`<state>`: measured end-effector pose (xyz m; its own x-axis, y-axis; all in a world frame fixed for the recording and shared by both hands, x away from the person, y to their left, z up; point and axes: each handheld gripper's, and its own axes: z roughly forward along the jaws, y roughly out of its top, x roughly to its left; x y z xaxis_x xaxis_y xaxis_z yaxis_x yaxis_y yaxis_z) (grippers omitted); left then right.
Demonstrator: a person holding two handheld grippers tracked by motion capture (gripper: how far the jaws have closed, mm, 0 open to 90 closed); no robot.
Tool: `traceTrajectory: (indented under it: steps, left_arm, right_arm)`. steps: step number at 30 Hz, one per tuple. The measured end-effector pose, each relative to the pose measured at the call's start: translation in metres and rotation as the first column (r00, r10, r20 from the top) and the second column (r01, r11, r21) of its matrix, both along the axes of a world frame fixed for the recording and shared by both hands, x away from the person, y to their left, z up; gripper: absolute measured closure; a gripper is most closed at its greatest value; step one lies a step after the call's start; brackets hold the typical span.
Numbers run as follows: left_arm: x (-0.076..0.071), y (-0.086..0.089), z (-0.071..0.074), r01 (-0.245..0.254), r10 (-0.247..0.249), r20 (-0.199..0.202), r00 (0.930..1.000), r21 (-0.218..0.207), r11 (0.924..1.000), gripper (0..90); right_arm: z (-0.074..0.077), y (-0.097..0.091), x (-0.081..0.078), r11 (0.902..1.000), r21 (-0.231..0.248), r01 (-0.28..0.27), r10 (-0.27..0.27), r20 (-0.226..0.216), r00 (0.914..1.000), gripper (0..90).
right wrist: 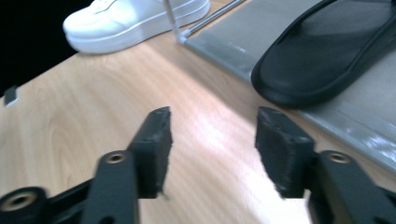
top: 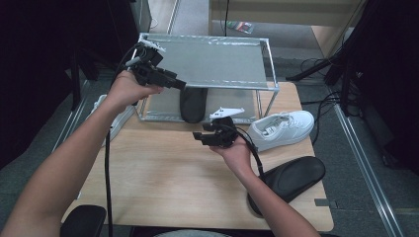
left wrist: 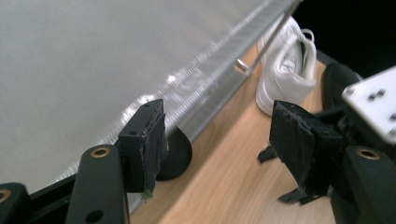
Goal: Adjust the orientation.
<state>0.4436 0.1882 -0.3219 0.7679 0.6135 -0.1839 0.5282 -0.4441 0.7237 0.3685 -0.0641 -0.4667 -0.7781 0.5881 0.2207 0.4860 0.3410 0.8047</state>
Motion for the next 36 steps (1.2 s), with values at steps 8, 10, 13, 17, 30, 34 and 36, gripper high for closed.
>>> traceTrajectory:
  steps: [8, 10, 13, 17, 30, 34, 36]
  left_arm:
    - [-0.036, -0.001, -0.008, 0.023, -0.022, 0.03, 0.9993, -0.017, 0.9996, 33.4]
    - [-0.043, -0.002, -0.012, 0.021, -0.021, 0.037, 0.9991, -0.012, 0.9997, 33.5]
    - [-0.052, -0.003, -0.018, 0.021, -0.021, 0.04, 0.999, -0.008, 0.9997, 33.5]
    - [-0.066, -0.002, -0.025, 0.016, -0.015, 0.039, 0.9991, -0.028, 0.9995, 33.7]
    - [-0.104, -0.006, -0.066, 0.006, -0.006, 0.008, 0.9999, -0.04, 0.9992, 34.1]
    - [-0.111, -0.006, -0.081, -0.001, 0.001, -0.003, 1.0, -0.059, 0.9982, 34.4]
    - [-0.114, -0.005, -0.086, 0.002, -0.003, -0.004, 1.0, -0.064, 0.998, 34.7]
  right_arm:
    - [0.011, -0.036, -0.028, 0.9992, 0.001, -0.039, 0.039, 0.017, 0.9991, 41.6]
    - [0.014, -0.045, -0.033, 0.9992, 0.009, -0.038, 0.038, 0.018, 0.9991, 41.8]
    - [0.016, -0.054, -0.039, 0.9987, 0.029, -0.042, 0.041, 0.022, 0.9989, 41.8]
    - [0.017, -0.067, -0.048, 0.9982, 0.04, -0.046, 0.045, 0.028, 0.9986, 41.8]
    - [0.013, -0.11, -0.068, 0.9979, 0.039, -0.051, 0.05, 0.048, 0.9976, 45.2]
    - [0.012, -0.121, -0.073, 0.9992, 0.02, -0.033, 0.032, 0.064, 0.9974, 49.8]
    - [0.012, -0.124, -0.074, 0.9993, 0.025, -0.028, 0.026, 0.06, 0.9978, 51.9]
